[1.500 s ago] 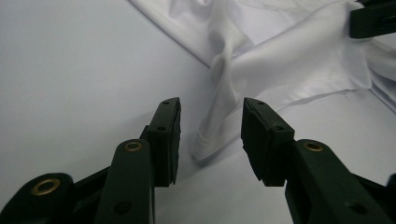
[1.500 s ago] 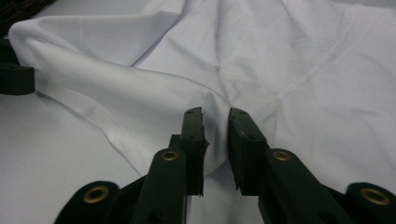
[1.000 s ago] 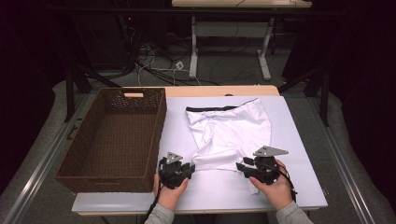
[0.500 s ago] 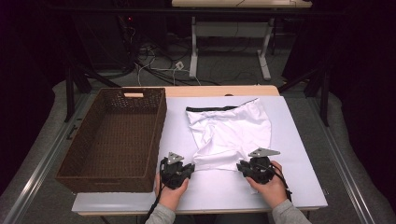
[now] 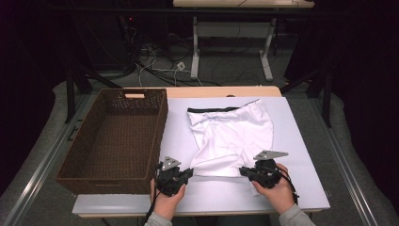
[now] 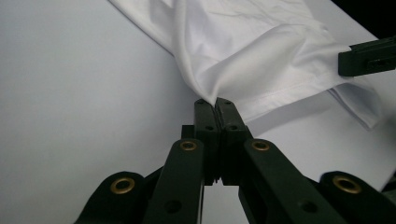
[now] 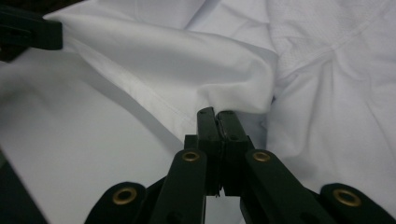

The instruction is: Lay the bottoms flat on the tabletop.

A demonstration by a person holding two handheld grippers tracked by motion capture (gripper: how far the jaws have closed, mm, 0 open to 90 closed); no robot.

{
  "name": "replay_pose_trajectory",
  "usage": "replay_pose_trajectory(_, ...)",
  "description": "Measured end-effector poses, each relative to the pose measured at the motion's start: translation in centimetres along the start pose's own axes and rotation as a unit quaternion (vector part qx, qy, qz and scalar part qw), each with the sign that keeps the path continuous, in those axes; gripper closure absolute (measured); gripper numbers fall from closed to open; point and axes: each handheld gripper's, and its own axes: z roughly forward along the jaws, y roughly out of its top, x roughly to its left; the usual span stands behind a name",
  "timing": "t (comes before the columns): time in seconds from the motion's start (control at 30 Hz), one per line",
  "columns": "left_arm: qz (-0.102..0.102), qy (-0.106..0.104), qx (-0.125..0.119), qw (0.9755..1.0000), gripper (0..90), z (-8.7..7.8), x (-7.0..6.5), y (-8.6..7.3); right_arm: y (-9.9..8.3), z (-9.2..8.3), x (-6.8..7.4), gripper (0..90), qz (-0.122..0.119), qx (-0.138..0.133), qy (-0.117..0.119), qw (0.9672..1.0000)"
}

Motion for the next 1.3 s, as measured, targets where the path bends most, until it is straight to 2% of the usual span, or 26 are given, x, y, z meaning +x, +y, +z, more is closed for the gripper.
replay_pose_trajectory(0.17, -0.003, -0.009, -0.007, 0.9999, 89.4, -2.9, -0.7, -0.7, -0.7, -1.8, 1.1, 89.8, -0.015, -0.005, 0.027, 0.9995)
replay_pose_trajectory(0.37, -0.005, -0.010, 0.000, 0.9999, 89.5, -4.2, -0.9, -1.6, -1.2, -2.9, 2.0, 89.8, -0.024, 0.000, 0.049, 0.9985)
replay_pose_trajectory(0.5, -0.012, 0.002, -0.005, 0.9999, 89.5, -5.6, -0.6, -2.1, -1.7, -3.3, 2.7, 89.9, -0.032, 0.003, 0.066, 0.9973)
replay_pose_trajectory(0.63, -0.018, -0.001, -0.001, 0.9998, 89.5, -5.8, -0.6, -2.5, -2.1, -3.4, 3.4, 89.9, -0.037, 0.012, 0.077, 0.9963)
replay_pose_trajectory(0.67, -0.012, -0.002, 0.012, 0.9999, 89.5, -5.6, -0.8, -3.0, -2.3, -3.4, 3.8, 89.9, -0.046, 0.018, 0.076, 0.9958)
replay_pose_trajectory(0.7, -0.012, -0.002, 0.012, 0.9999, 89.4, -5.6, -0.8, -3.0, -2.3, -3.4, 3.8, 89.9, -0.046, 0.018, 0.076, 0.9958)
replay_pose_trajectory(0.73, -0.008, 0.002, 0.024, 0.9997, 89.4, -5.4, -1.0, -3.6, -2.6, -3.5, 4.1, 89.9, -0.050, 0.025, 0.079, 0.9953)
replay_pose_trajectory(0.77, -0.008, 0.002, 0.024, 0.9997, 89.4, -5.4, -1.0, -3.6, -2.6, -3.5, 4.1, 89.9, -0.050, 0.025, 0.079, 0.9953)
replay_pose_trajectory(0.8, -0.012, -0.002, 0.036, 0.9993, 89.3, -5.0, -0.9, -4.1, -3.0, -3.6, 4.2, 89.9, -0.053, 0.029, 0.079, 0.9950)
replay_pose_trajectory(0.93, -0.009, -0.006, 0.045, 0.9989, 89.3, -4.9, -1.0, -4.5, -3.7, -3.6, 4.3, 89.9, -0.051, 0.042, 0.086, 0.9942)
replay_pose_trajectory(1.17, -0.010, -0.009, 0.046, 0.9989, 89.2, -4.9, -1.0, -4.6, -4.1, -3.3, 4.2, 89.9, -0.044, 0.051, 0.092, 0.9935)
replay_pose_trajectory(1.3, -0.011, -0.014, 0.050, 0.9986, 89.2, -5.1, -1.2, -4.9, -4.2, -3.2, 4.3, 90.0, -0.037, 0.065, 0.102, 0.9920)
